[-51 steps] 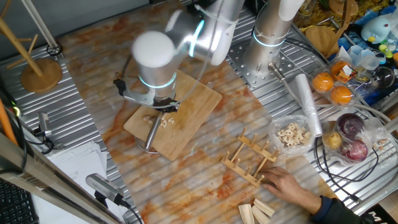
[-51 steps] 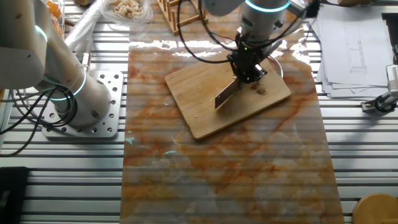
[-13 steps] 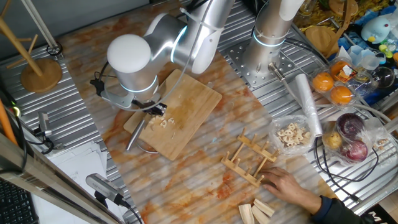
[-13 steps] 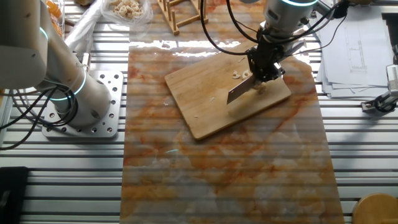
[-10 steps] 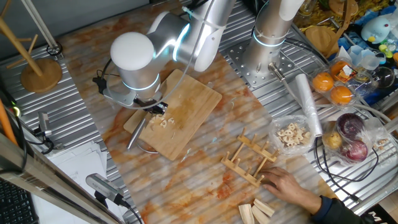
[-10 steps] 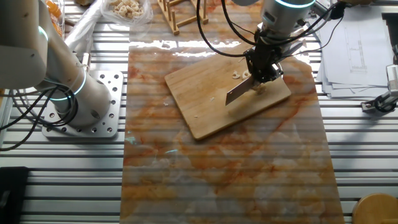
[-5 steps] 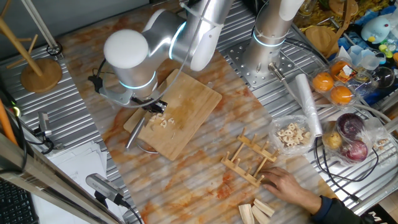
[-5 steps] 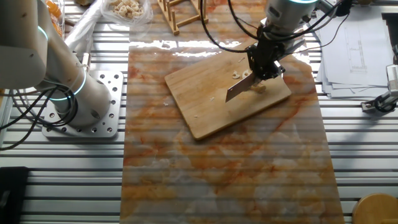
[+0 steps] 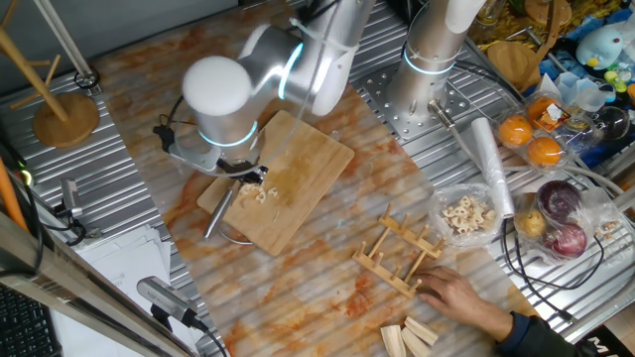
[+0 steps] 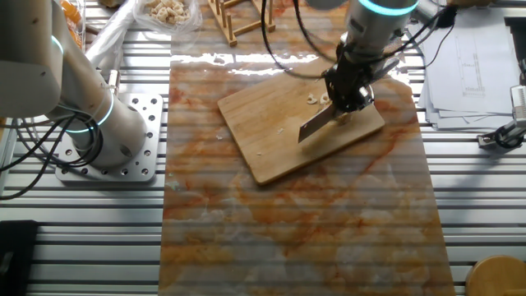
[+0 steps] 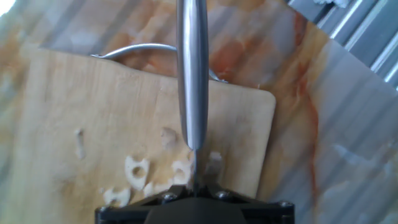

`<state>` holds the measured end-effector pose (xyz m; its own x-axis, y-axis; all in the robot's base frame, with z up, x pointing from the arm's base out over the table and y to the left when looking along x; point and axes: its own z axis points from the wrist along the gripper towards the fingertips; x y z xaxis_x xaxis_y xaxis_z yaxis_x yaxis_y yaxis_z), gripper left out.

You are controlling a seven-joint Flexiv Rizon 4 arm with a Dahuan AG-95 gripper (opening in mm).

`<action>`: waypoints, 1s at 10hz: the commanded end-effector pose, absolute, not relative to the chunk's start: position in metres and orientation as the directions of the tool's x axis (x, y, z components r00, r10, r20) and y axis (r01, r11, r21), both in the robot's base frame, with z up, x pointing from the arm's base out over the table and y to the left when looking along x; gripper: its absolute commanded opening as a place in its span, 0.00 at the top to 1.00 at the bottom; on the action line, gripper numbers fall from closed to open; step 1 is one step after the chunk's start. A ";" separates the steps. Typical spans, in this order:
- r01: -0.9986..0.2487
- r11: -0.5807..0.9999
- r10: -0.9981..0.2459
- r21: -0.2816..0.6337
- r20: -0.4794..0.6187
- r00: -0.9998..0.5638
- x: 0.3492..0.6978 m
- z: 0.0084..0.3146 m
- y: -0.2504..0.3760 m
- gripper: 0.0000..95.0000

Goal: Slice the lotus root

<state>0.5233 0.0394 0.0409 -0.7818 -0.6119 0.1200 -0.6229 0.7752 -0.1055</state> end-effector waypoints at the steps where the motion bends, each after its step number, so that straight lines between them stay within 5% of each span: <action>1: -0.624 0.779 -0.614 -0.058 0.130 -0.779 0.523 0.052 0.039 1.00; 10: -0.615 0.787 -0.603 -0.048 0.149 -0.784 0.515 0.088 0.043 1.00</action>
